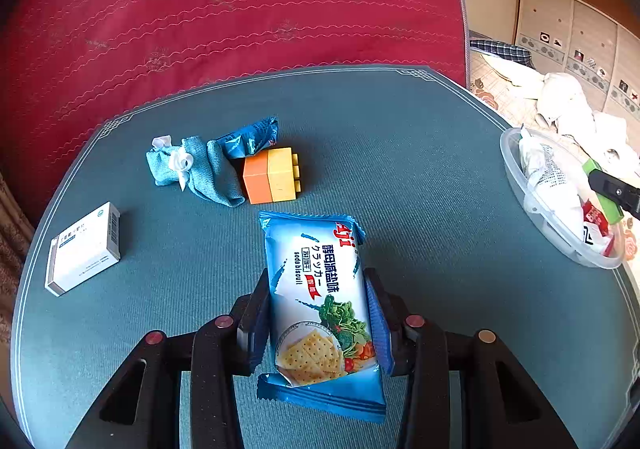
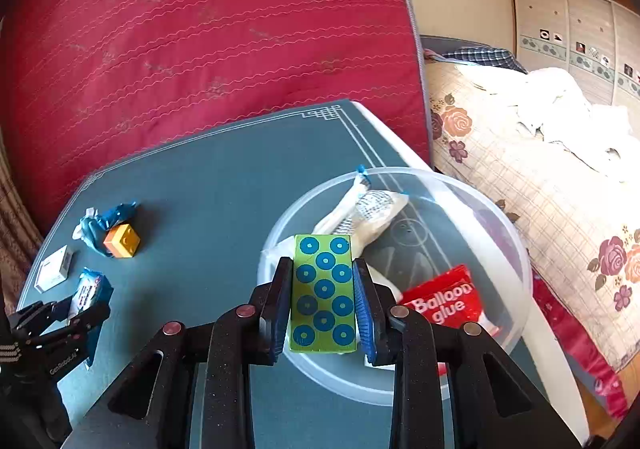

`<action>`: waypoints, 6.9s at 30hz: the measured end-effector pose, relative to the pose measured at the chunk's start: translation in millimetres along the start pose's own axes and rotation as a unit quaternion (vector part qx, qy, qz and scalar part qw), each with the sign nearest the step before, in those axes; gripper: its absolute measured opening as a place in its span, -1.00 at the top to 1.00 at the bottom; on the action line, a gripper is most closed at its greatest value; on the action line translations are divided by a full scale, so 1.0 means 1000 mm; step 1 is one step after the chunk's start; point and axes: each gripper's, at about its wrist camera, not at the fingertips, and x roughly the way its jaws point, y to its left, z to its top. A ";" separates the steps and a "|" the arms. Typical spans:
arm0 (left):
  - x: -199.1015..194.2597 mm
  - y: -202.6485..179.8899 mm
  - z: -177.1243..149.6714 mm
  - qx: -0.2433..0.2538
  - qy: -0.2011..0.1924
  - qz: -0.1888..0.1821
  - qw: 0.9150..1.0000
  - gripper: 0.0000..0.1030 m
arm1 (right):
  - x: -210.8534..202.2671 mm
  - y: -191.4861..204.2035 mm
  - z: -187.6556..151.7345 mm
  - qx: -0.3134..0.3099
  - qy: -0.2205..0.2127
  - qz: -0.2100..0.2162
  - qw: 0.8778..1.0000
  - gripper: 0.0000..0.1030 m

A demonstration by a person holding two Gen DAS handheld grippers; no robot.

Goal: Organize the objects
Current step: 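Carry the green dotted block into the clear bowl and open the right tool, then carry the blue cracker packet into the clear bowl and open the left tool, then move both tools back toward the medicine box and orange-yellow block, then grasp the white medicine box with the left tool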

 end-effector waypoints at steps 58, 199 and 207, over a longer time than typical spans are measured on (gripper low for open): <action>0.004 -0.190 0.066 0.123 -0.004 -0.139 0.983 0.13 | -0.035 -0.132 -0.038 0.066 -0.044 -0.085 0.993 -0.03; 0.020 0.179 0.002 -0.125 0.000 0.073 0.989 -0.98 | 0.002 0.119 -0.070 -0.070 0.044 0.093 0.992 -0.50; 0.013 0.140 0.012 -0.063 -0.016 0.026 0.998 -0.98 | 0.000 0.113 -0.067 -0.063 0.041 0.086 0.993 -0.50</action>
